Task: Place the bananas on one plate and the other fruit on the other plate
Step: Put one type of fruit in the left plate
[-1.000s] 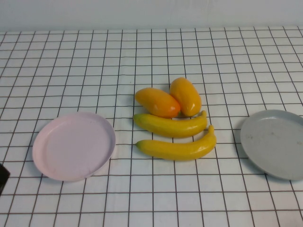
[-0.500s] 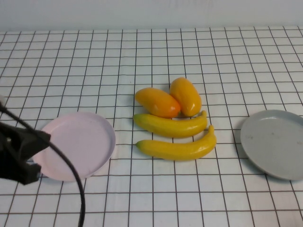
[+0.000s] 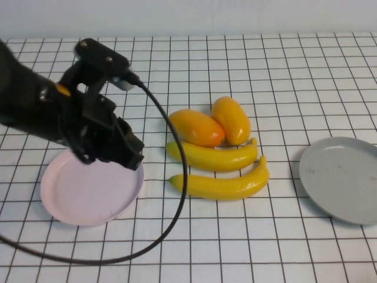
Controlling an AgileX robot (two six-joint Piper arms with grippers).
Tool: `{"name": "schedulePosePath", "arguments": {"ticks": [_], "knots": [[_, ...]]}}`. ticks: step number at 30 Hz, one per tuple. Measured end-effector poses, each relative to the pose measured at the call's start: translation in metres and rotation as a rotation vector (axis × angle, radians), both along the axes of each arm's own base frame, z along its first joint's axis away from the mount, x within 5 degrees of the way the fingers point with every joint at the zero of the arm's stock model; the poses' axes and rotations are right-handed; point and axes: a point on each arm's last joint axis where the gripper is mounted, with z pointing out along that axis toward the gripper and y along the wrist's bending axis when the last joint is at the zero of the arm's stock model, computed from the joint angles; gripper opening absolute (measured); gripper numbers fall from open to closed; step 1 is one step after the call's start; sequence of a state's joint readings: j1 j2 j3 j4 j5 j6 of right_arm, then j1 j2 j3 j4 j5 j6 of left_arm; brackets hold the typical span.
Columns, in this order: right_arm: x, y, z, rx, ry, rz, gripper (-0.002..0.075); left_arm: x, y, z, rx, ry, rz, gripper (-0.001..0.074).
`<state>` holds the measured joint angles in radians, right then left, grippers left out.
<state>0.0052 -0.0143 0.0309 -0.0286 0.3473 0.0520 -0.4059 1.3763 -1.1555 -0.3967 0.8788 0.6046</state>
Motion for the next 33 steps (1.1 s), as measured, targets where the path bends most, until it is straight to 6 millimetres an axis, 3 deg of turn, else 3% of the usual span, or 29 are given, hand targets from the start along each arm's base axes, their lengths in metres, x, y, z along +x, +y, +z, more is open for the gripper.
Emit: {"name": "schedulePosePath", "arguments": {"ticks": [6,9,14,16,20,27,33], "knots": [[0.000,0.000,0.000,0.000,0.000,0.000,-0.0016,0.043,-0.033,-0.029,0.126,0.118,-0.073,0.0005],[0.000,0.000,0.000,0.000,0.000,0.000,-0.0016,0.063,-0.050,-0.042,0.194,0.121,-0.115,0.0050],[0.000,0.000,0.000,0.000,0.000,0.000,-0.0016,0.092,-0.072,-0.048,0.216,0.094,-0.116,0.0258],[0.000,0.000,0.000,0.000,0.000,0.000,-0.0016,0.102,-0.083,-0.048,0.191,0.102,-0.066,0.0412],[0.000,0.000,0.000,0.000,0.000,0.000,-0.0016,0.121,-0.098,-0.055,0.154,0.122,0.015,0.0596],[0.000,0.000,0.000,0.000,0.000,0.000,-0.0016,0.145,-0.112,-0.060,0.134,0.101,0.071,0.0648],[0.000,0.000,0.000,0.000,0.000,0.000,-0.0016,0.151,-0.113,-0.070,0.061,0.212,0.271,0.0649]]}}
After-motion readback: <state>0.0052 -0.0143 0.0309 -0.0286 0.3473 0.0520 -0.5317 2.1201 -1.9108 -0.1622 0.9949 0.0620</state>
